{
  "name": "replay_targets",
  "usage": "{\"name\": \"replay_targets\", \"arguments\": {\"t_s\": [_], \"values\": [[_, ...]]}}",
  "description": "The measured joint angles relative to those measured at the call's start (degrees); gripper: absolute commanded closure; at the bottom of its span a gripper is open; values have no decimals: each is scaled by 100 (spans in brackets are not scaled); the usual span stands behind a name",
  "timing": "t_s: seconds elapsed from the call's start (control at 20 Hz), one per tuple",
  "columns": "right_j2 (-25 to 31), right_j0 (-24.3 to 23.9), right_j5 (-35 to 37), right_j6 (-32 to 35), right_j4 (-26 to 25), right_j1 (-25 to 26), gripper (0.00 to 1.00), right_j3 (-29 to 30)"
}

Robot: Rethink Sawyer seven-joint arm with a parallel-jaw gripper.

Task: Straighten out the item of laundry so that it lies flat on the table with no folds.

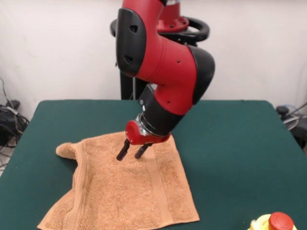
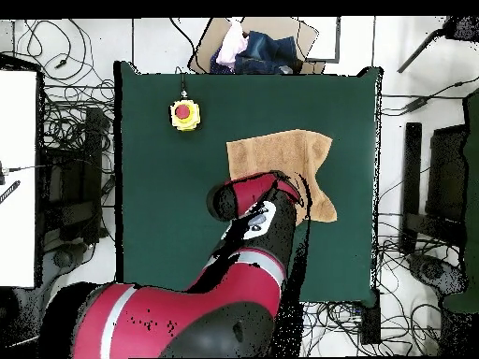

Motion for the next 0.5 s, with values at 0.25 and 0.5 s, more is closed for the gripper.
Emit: {"name": "replay_targets", "arguments": {"t_s": [0.25,0.5], "values": [[-36,-71,-266,0,-1,2,0,3],[-187,-10,-442,0,-1,87,0,1]]}}
